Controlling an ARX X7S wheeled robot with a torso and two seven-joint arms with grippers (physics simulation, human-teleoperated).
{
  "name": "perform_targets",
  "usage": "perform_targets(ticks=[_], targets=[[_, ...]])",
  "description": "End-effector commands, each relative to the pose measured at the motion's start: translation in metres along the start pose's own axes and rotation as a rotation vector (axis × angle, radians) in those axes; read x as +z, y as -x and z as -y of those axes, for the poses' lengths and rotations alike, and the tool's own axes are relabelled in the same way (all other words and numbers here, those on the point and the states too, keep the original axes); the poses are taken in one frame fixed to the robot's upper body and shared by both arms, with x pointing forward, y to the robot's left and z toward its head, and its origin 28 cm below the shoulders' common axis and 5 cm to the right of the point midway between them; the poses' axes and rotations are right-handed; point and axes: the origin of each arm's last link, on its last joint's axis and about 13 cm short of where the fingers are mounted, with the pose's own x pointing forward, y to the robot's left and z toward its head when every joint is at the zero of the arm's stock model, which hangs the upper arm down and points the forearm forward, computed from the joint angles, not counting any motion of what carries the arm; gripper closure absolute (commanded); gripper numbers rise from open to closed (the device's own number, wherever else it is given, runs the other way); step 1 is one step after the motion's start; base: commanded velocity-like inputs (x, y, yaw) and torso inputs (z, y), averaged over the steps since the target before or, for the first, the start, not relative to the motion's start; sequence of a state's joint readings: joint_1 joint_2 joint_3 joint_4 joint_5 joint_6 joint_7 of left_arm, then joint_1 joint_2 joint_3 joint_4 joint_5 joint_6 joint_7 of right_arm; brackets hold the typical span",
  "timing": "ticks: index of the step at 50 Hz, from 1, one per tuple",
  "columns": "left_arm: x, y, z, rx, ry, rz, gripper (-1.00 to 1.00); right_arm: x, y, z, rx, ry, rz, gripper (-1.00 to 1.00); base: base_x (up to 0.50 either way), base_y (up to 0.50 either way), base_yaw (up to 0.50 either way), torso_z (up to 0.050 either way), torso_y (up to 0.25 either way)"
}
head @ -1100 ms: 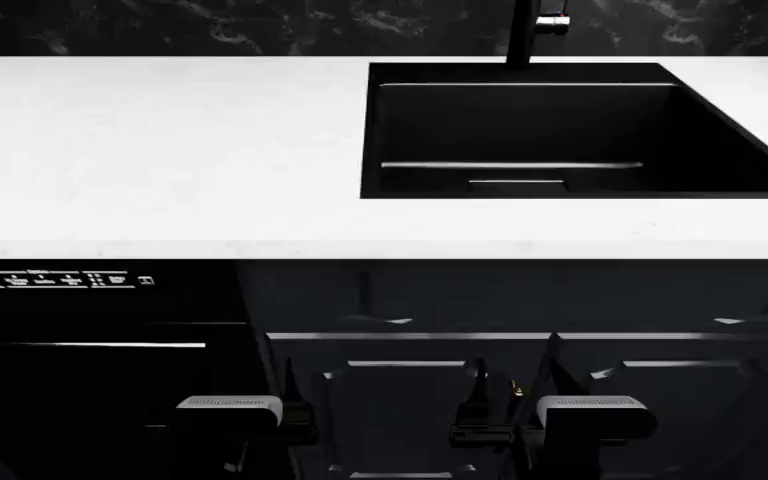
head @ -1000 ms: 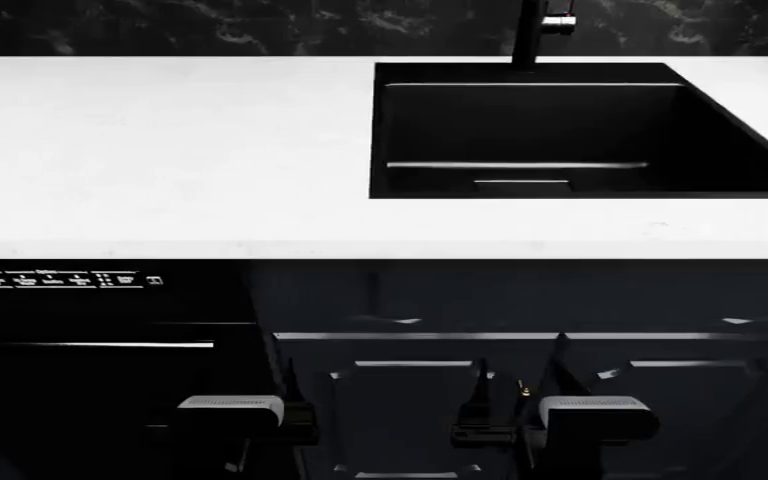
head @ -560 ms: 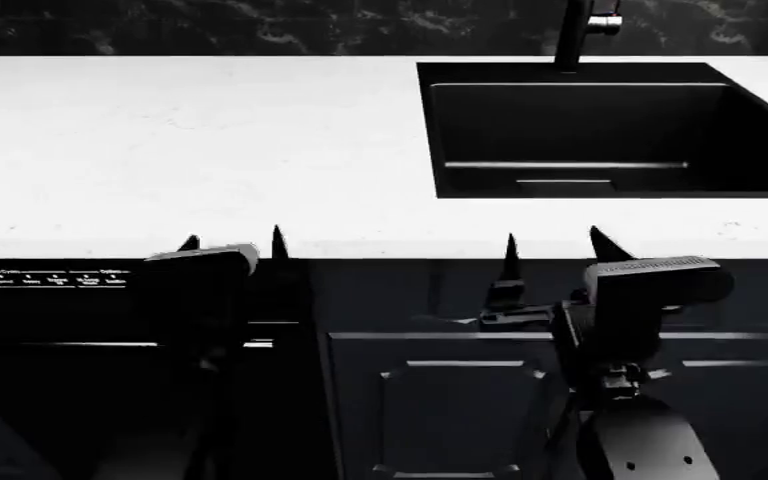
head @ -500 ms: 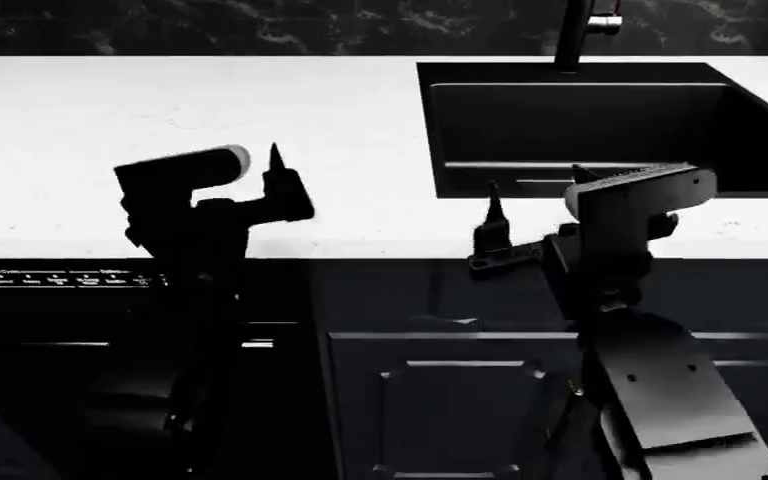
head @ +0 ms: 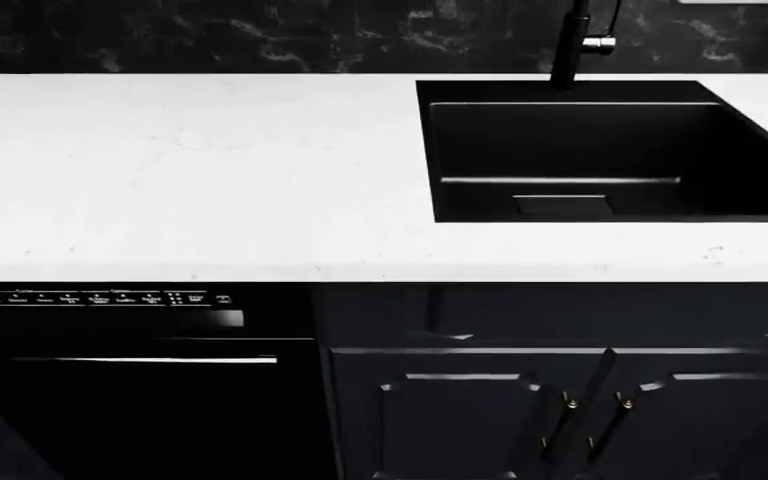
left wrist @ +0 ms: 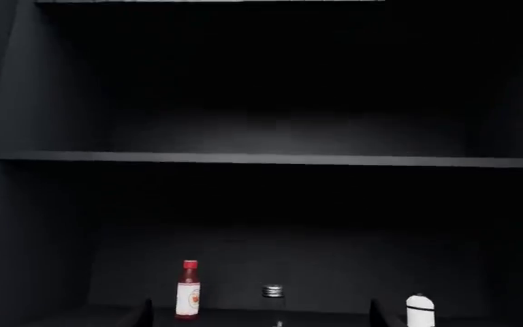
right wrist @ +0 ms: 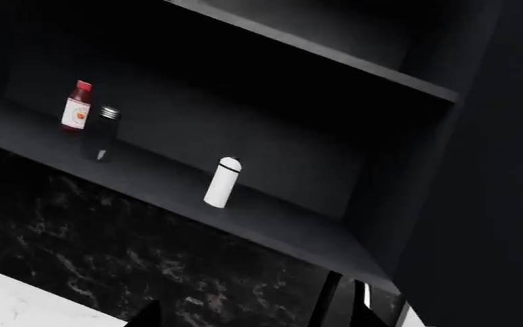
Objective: Pick and place the shaker into the drawer. Then close the cabinet.
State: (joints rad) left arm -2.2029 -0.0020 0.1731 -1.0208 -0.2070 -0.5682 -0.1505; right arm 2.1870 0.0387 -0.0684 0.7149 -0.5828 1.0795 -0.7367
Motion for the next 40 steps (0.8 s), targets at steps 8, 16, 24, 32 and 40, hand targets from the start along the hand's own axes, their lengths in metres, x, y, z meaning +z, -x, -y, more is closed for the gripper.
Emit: perform_targets(ticks=[8,16,24,32,40], targets=[[0.024,0.004,0.001,-0.064,-0.125,-0.090,-1.00,0.034,0.021,0.005,0.052,-0.082,0.003,-1.00,0.00,0.00,0.00,0.050,0.088],[0.017,0.007,0.010,-0.148,-0.067,-0.163,-1.00,0.032,0.018,0.007,0.089,-0.105,0.032,-1.00,0.35,0.00,0.00,0.038,0.064],[0.012,0.006,0.011,-0.152,-0.056,-0.191,-1.00,0.031,0.014,0.005,0.107,-0.105,0.026,-1.00,0.50,0.00,0.00,0.000,0.000],[0.008,0.004,0.009,-0.140,-0.056,-0.192,-1.00,0.029,0.010,0.003,0.125,-0.082,0.004,-1.00,0.50,0.19,0.00,0.000,0.000],[0.007,0.004,0.010,-0.148,-0.064,-0.191,-1.00,0.028,0.010,0.005,0.134,-0.088,0.012,-1.00,0.50,0.00,0.00,0.000,0.000]])
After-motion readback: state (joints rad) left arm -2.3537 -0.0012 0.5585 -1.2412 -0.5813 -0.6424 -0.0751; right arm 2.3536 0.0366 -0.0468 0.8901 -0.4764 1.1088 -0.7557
